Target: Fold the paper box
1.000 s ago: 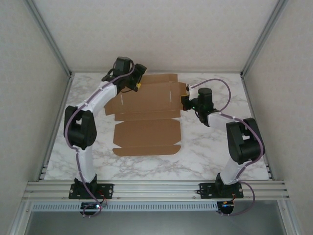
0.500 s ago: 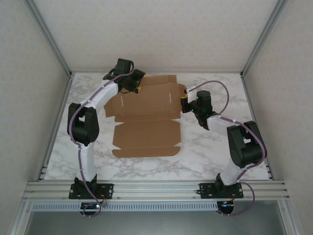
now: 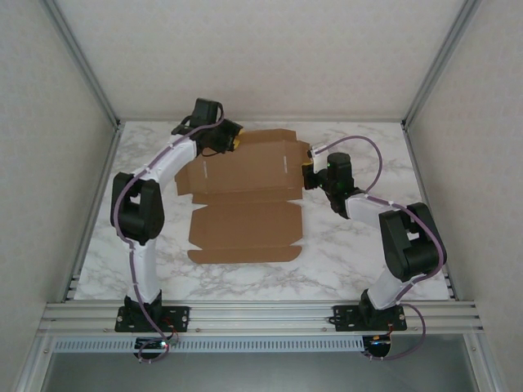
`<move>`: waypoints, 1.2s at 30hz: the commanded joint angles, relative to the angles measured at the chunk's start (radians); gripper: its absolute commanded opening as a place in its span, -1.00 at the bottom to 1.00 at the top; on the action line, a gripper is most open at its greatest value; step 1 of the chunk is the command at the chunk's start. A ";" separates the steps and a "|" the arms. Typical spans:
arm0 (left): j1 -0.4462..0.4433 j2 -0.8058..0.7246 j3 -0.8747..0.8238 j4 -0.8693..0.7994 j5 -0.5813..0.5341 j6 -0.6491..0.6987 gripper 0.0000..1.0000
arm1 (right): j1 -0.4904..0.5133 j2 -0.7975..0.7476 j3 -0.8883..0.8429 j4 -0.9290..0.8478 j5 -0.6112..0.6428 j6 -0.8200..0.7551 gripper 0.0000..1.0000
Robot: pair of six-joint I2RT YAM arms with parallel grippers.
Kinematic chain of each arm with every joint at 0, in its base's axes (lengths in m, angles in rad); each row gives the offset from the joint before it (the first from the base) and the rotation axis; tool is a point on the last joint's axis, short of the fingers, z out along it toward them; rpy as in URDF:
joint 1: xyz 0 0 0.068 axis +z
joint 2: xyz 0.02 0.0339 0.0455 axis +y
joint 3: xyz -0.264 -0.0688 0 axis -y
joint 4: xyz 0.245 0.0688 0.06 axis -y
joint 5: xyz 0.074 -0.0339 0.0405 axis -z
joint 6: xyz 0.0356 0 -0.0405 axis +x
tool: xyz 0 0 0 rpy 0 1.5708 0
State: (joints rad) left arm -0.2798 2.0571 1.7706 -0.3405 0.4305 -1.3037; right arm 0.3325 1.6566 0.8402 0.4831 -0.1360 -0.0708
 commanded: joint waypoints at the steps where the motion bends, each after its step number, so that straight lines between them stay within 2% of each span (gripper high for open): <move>1: 0.006 -0.055 -0.038 -0.033 -0.028 0.002 -0.22 | -0.008 -0.041 -0.005 0.065 0.085 0.010 -0.97; 4: -0.005 -0.084 -0.078 -0.011 -0.003 0.010 0.16 | -0.009 -0.049 -0.023 0.096 0.073 -0.006 -0.96; 6: 0.002 -0.105 -0.104 0.000 0.006 0.014 0.35 | -0.008 -0.057 -0.041 0.123 0.064 -0.024 -0.95; 12: 0.060 -0.156 -0.121 -0.021 0.006 0.023 0.58 | -0.007 -0.072 -0.074 0.162 0.061 -0.046 -0.93; 24: 0.092 -0.080 -0.022 -0.056 0.049 -0.012 0.57 | 0.027 -0.102 -0.115 0.199 0.104 -0.136 -0.90; 33: 0.082 -0.045 -0.010 -0.058 0.079 -0.021 0.50 | 0.060 -0.102 -0.123 0.237 0.190 -0.219 -0.87; 36: 0.076 -0.043 -0.012 -0.086 0.086 0.001 0.49 | 0.078 -0.104 -0.127 0.258 0.265 -0.265 -0.85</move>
State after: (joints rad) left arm -0.1913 1.9903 1.7329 -0.3779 0.4892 -1.3098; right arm 0.3901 1.5761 0.7265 0.6697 0.0475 -0.2623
